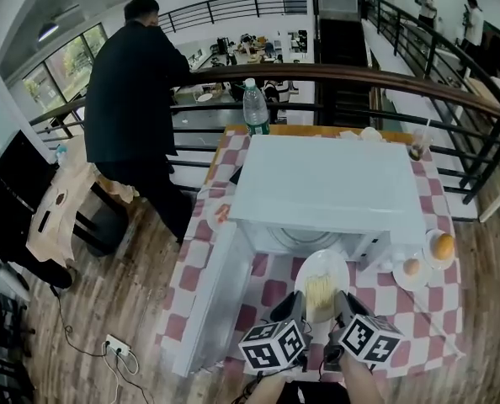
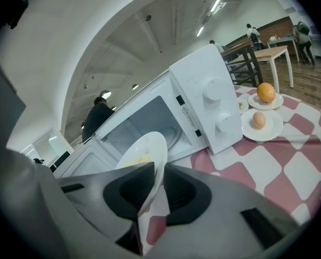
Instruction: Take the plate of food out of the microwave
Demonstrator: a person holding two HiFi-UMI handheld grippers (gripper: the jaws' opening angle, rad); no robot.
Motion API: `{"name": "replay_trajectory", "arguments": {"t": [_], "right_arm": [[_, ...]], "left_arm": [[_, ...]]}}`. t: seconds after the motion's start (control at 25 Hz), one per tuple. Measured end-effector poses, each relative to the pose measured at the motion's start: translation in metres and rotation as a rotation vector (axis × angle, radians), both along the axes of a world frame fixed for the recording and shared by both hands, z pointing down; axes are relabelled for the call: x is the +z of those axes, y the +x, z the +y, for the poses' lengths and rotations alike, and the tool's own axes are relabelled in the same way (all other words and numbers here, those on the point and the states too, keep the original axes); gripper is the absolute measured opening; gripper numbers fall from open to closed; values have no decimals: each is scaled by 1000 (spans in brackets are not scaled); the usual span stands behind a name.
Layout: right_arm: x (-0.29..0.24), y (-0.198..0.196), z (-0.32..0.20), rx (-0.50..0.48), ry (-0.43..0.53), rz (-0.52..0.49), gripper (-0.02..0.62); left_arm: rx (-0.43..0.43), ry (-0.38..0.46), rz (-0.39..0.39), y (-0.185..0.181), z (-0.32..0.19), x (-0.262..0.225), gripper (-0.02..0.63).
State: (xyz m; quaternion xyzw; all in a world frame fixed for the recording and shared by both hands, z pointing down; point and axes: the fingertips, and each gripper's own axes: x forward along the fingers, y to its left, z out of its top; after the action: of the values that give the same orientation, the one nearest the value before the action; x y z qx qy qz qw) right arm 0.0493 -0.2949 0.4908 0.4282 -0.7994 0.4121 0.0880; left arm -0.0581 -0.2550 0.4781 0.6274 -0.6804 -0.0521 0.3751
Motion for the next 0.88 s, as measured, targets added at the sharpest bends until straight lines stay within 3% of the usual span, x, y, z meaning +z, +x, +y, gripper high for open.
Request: {"name": "replay_trajectory", "arguments": {"t": [0.88], "right_arm": [[-2, 3, 4, 0, -11, 5, 64]], "left_arm": [[2, -11, 12, 3, 3, -1, 66]]}}
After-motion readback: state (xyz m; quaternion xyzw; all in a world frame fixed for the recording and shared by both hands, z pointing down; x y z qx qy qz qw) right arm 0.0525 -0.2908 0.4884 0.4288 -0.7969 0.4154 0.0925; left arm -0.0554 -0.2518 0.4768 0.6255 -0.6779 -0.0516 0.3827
